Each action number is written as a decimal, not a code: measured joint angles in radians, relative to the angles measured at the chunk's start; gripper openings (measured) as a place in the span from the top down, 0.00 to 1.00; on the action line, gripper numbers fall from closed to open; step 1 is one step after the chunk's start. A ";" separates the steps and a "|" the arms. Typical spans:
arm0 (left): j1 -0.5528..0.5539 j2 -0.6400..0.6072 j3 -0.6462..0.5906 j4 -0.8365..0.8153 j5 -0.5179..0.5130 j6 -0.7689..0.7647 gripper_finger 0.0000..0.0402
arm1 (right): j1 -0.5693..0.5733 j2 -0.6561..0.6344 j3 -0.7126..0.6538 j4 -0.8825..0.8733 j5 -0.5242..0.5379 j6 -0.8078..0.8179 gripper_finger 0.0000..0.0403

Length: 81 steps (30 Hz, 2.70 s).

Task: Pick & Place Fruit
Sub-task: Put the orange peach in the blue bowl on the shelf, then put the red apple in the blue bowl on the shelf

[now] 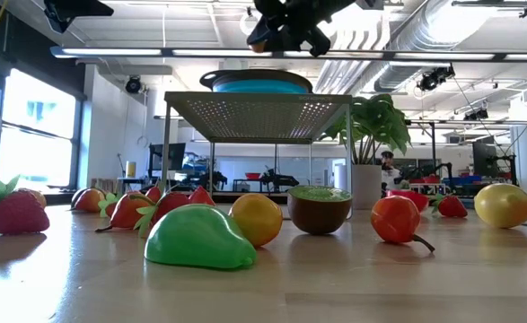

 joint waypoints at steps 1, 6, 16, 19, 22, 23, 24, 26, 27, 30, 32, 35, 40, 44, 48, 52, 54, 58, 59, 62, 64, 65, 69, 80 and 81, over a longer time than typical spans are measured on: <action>0.000 0.000 0.000 0.000 0.000 0.000 0.49 | 0.000 0.000 0.000 -0.002 -0.001 0.000 0.67; 0.000 0.000 0.000 0.000 0.000 0.000 0.49 | 0.000 0.000 0.000 -0.005 -0.001 -0.009 0.67; 0.000 0.000 0.000 0.000 0.000 0.000 0.49 | -0.003 0.000 0.000 -0.009 0.002 -0.059 0.53; 0.000 0.000 0.000 0.000 0.000 0.000 0.49 | -0.004 0.000 0.000 -0.011 0.002 -0.048 0.47; 0.000 0.000 0.000 0.000 0.000 0.000 0.49 | -0.004 0.000 0.000 -0.011 0.002 -0.055 0.44; 0.000 0.000 0.000 0.000 0.000 0.000 0.49 | -0.004 0.000 0.000 -0.010 0.002 -0.055 0.43; 0.000 0.000 0.000 0.000 0.000 0.000 0.49 | -0.004 -0.003 0.000 -0.009 0.002 -0.055 0.43; 0.000 0.000 0.000 0.000 0.000 0.000 0.49 | -0.004 -0.015 -0.001 -0.011 0.002 -0.056 0.44; 0.000 0.000 0.000 0.000 0.000 0.000 0.49 | -0.004 -0.023 -0.001 -0.007 0.001 -0.056 0.45; 0.000 0.000 0.000 0.000 0.000 0.000 0.49 | 0.011 -0.054 -0.001 -0.005 0.000 -0.053 0.47; 0.000 0.000 0.000 0.000 0.000 0.000 0.49 | 0.030 -0.085 -0.001 -0.013 -0.001 -0.053 0.49; 0.000 0.000 0.000 0.000 0.000 0.000 0.49 | 0.070 -0.128 0.000 -0.024 -0.002 -0.053 0.52; 0.000 0.000 0.000 0.000 0.000 0.000 0.49 | 0.138 -0.207 0.000 -0.146 -0.004 -0.052 0.57; 0.000 0.000 0.000 0.000 0.000 0.000 0.49 | 0.188 -0.269 0.000 -0.283 -0.002 -0.007 0.60; 0.000 0.000 0.000 -0.001 0.000 0.000 0.49 | 0.236 -0.327 -0.001 -0.436 -0.004 0.086 0.63; 0.000 0.000 0.000 -0.002 0.000 0.000 0.49 | 0.278 -0.376 -0.001 -0.595 -0.005 0.186 0.65; 0.000 0.000 0.000 -0.002 0.000 0.000 0.49 | 0.297 -0.396 0.000 -0.666 -0.009 0.244 0.66; 0.000 0.000 0.000 -0.004 0.000 0.000 0.49 | 0.325 -0.414 0.000 -0.815 -0.009 0.371 0.66; 0.000 0.000 0.000 -0.005 0.000 0.000 0.49 | 0.331 -0.419 0.000 -0.854 -0.010 0.401 0.66; 0.000 0.000 0.000 -0.008 0.000 0.000 0.49 | 0.343 -0.425 -0.001 -0.941 -0.021 0.482 0.66; 0.000 0.000 0.000 -0.008 0.000 0.000 0.49 | 0.343 -0.426 0.000 -1.003 -0.038 0.534 0.66; 0.000 0.000 0.000 -0.008 0.000 0.000 0.49 | 0.342 -0.426 0.000 -1.032 -0.044 0.567 0.66; 0.000 0.000 0.000 -0.008 0.000 0.000 0.49 | 0.333 -0.425 0.000 -1.136 -0.058 0.756 0.66; 0.000 0.000 0.000 -0.008 0.000 0.000 0.49 | 0.290 -0.425 0.000 -1.213 -0.145 0.977 0.66; 0.000 0.000 0.000 -0.008 0.000 0.000 0.49 | 0.288 -0.425 0.000 -1.213 -0.164 0.931 0.66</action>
